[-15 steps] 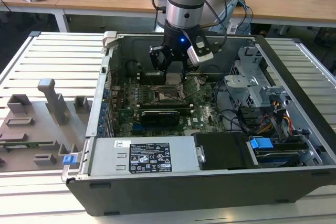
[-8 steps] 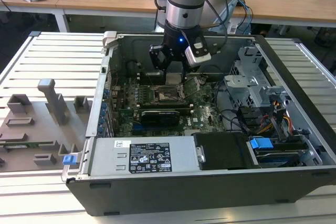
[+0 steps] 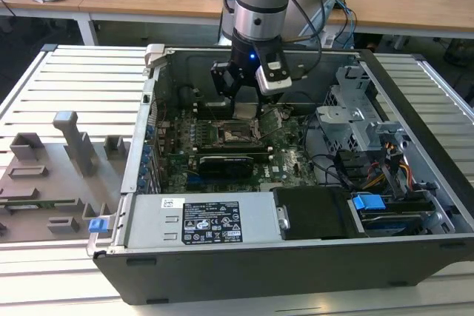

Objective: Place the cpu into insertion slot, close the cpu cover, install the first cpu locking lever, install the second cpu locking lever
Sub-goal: 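Place the cpu into insertion slot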

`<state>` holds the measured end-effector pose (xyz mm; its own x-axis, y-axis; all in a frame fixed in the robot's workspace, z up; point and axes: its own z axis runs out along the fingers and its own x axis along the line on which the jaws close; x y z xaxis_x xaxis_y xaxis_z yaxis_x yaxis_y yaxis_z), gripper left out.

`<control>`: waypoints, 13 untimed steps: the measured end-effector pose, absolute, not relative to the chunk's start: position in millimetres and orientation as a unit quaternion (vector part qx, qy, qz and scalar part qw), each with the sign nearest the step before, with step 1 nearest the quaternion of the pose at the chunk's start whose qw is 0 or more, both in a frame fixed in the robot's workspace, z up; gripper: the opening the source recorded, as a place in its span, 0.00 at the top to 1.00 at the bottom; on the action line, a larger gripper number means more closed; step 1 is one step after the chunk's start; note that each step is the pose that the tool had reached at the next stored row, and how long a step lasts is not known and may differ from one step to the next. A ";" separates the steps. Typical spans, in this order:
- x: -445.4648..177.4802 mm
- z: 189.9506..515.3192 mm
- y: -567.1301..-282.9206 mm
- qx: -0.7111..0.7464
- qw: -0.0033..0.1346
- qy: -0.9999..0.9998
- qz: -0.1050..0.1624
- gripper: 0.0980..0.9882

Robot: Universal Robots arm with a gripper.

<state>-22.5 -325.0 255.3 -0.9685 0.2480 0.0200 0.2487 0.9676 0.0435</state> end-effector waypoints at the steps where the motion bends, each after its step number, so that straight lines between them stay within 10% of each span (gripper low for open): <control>1: -22.5 255.2 -325.0 -0.133 0.007 -0.991 -0.023 0.50; 13: -22.5 254.0 -325.0 -0.229 0.005 -0.973 -0.023 0.50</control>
<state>-22.5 -325.0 254.0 -0.8949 0.4459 0.0199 0.4463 0.8938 0.0435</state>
